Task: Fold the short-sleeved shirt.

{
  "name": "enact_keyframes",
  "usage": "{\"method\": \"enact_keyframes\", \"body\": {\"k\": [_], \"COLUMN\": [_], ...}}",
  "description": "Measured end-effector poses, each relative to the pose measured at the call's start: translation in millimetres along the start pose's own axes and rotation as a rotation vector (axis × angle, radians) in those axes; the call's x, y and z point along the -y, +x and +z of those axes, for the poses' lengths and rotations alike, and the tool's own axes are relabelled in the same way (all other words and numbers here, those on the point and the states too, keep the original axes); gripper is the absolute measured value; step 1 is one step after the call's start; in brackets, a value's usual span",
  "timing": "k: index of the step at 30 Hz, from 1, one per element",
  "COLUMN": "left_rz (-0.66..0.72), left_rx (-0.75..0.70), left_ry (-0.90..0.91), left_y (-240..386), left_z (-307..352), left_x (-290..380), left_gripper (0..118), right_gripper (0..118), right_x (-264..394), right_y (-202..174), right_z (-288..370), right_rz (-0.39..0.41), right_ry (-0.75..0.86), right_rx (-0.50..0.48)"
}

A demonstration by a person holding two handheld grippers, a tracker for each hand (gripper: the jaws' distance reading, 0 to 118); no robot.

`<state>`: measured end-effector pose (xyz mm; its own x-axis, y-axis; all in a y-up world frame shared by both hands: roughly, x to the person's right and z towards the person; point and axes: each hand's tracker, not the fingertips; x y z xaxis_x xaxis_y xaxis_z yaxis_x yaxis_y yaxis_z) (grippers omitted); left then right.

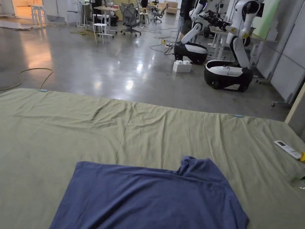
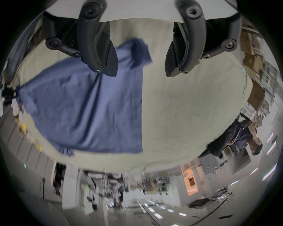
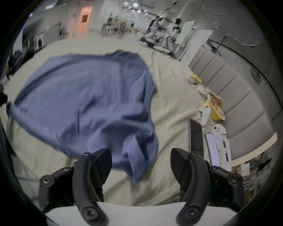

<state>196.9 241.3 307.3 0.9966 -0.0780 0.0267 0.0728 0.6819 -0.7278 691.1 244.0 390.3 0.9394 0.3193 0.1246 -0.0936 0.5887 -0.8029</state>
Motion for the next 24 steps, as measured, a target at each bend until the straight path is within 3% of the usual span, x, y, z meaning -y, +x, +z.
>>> {"method": "enact_keyframes", "body": {"k": [5,12,13,17,21,24], "left_rz": [0.093,0.114,0.108,0.043,0.012,-0.002], "left_rx": [0.046,0.095,0.087,0.045,0.039,0.04], "left_ry": [0.21,0.492,0.524,0.643,0.702,0.703], "left_y": [16,57,63,73,79,80], "left_z": [21,55,61,70,82,90], "left_x": [-38,-84,-88,-97,-96,-95], "left_gripper": [66,56,50,17,5,4], "right_gripper": [95,88,81,17,3,1], "right_x": [-36,-77,-83,-99,-102,-103], "right_y": [3,-19,-23,-32,-32,-33], "right_z": [21,47,53,71,78,79], "right_rz": [-0.188,-0.28,-0.298,-0.301,-0.363,-0.316], "right_ry": [0.286,0.644,0.682,0.821,0.868,0.894], "right_rx": [-0.057,-0.032,-0.041,0.015,0.0,0.022]}}
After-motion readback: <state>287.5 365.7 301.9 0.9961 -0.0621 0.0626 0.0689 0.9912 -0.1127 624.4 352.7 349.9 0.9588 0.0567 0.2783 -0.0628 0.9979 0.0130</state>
